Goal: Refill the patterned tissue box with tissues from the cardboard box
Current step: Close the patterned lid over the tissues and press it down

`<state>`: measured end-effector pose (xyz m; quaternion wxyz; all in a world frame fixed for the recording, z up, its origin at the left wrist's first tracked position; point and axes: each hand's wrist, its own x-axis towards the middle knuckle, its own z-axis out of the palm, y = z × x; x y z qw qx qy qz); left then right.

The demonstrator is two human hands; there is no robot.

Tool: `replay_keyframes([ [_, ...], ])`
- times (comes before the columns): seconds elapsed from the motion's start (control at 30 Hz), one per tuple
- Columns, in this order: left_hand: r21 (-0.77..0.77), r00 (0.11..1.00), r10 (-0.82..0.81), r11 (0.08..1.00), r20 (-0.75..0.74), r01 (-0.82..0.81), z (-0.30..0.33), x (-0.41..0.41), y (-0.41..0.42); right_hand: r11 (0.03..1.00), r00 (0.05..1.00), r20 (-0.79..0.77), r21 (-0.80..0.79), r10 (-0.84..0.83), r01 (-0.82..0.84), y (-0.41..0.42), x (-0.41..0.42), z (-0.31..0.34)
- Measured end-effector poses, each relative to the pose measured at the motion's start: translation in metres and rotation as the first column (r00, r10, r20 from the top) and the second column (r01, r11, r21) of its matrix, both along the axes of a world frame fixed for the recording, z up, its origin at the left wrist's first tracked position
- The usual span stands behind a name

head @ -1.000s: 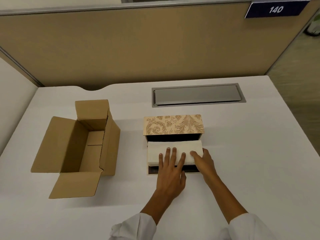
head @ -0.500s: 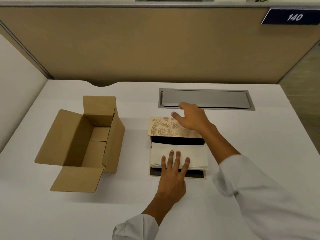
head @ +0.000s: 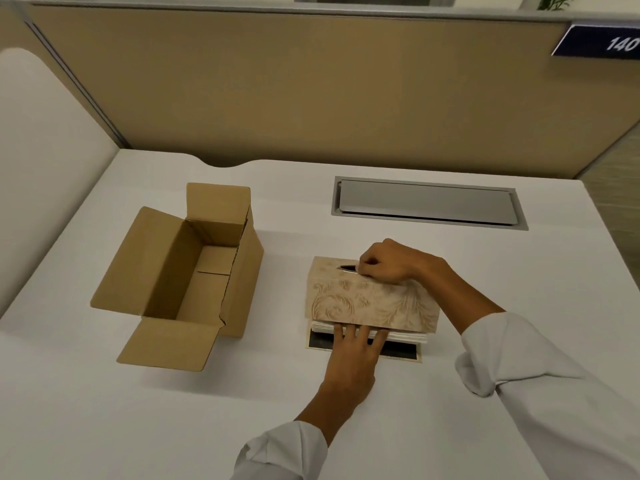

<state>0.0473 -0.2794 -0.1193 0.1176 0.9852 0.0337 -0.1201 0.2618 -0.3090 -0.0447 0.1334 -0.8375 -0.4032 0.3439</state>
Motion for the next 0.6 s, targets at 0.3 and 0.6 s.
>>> replay_keyframes([
  [0.3, 0.081, 0.999, -0.003, 0.997, -0.051, 0.007, -0.007, -0.005, -0.002, 0.925, 0.896, -0.323, -0.322, -0.306, 0.200, 0.010, -0.020, -0.002],
  [0.6, 0.053, 0.986, -0.161, 0.986, 0.040, 0.159, -0.002, -0.016, 0.025, 0.888, 0.857, -0.372, -0.421, -0.355, 0.185, 0.019, -0.024, 0.009],
])
